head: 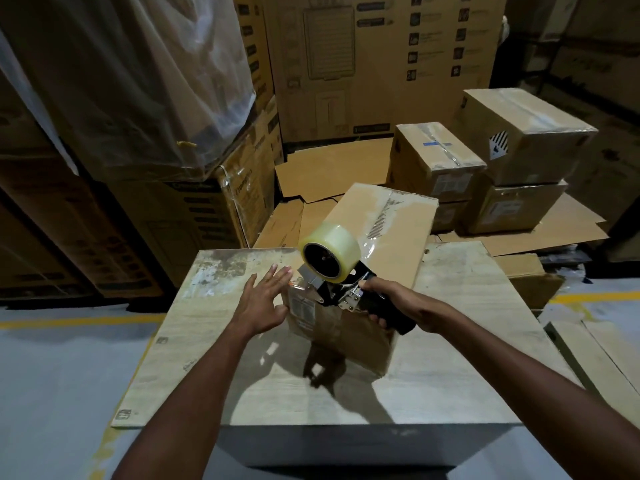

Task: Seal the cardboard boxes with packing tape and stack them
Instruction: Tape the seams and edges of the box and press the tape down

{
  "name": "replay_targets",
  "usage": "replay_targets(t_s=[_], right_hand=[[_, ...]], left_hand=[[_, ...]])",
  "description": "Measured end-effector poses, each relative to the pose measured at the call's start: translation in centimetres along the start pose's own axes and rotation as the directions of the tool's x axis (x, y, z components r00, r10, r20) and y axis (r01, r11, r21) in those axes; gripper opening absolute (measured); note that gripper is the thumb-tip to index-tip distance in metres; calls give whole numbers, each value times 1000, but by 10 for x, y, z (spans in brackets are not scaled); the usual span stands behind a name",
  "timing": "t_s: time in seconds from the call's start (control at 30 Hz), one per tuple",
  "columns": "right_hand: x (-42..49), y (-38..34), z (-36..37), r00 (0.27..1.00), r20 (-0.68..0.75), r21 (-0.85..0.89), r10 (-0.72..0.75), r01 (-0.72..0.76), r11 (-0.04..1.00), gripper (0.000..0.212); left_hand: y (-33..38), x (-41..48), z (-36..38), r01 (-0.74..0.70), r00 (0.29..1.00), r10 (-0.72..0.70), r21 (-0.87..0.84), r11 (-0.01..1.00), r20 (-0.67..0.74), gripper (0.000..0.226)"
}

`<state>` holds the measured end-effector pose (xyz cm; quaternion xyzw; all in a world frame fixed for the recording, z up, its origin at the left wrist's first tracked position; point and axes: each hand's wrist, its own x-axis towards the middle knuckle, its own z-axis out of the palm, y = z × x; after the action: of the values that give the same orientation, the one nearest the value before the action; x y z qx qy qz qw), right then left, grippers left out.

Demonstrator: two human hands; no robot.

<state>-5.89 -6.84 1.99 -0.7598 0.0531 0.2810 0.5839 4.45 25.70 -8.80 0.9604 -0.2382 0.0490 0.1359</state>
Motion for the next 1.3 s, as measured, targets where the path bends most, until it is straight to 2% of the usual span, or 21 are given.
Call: replay_targets(t_s=[0.27, 0.4, 0.47, 0.53, 0.6, 0.7, 0.8, 0.93, 1.1, 1.3], right_hand=[[-47, 41, -39, 998, 2, -23, -57, 57, 998, 53], [-49, 41, -42, 997, 35, -59, -70, 72, 996, 48], [-49, 42, -47, 995, 87, -90, -45, 52, 995, 50], [-48, 43, -50, 994, 112, -92, -17, 28, 995, 54], [-49, 40, -49, 993, 121, -90, -8, 19, 996, 53], [-51, 33, -46, 993, 116, -72, -31, 40, 997, 50], [-55, 33, -48, 993, 110, -53, -41, 47, 998, 58], [-61, 38, -46, 994, 102, -58, -43, 49, 997, 57], [-65, 64, -54, 992, 67, -96, -107, 113, 989, 62], [-80, 103, -68, 990, -16, -34, -141, 141, 989, 70]], left_hand=[[13, 0, -9, 25, 999, -28, 75, 997, 38, 87], [21, 2, -18, 10, 995, -31, 223, 975, 90, 85], [32, 3, -22, 39, 996, -52, 158, 987, 76, 84], [52, 7, -22, 124, 991, -124, 1, 992, 54, 73], [72, 14, -19, 185, 981, -180, -72, 980, 69, 61], [83, 18, -10, 245, 968, -238, -111, 963, 76, 62], [81, 15, -8, 288, 957, -278, -172, 942, 82, 64], [80, 9, -13, 281, 958, -270, -124, 952, 100, 65], [86, 7, -17, 273, 959, -265, -76, 959, 104, 78], [89, 10, -17, 295, 951, -293, -11, 955, 98, 118]])
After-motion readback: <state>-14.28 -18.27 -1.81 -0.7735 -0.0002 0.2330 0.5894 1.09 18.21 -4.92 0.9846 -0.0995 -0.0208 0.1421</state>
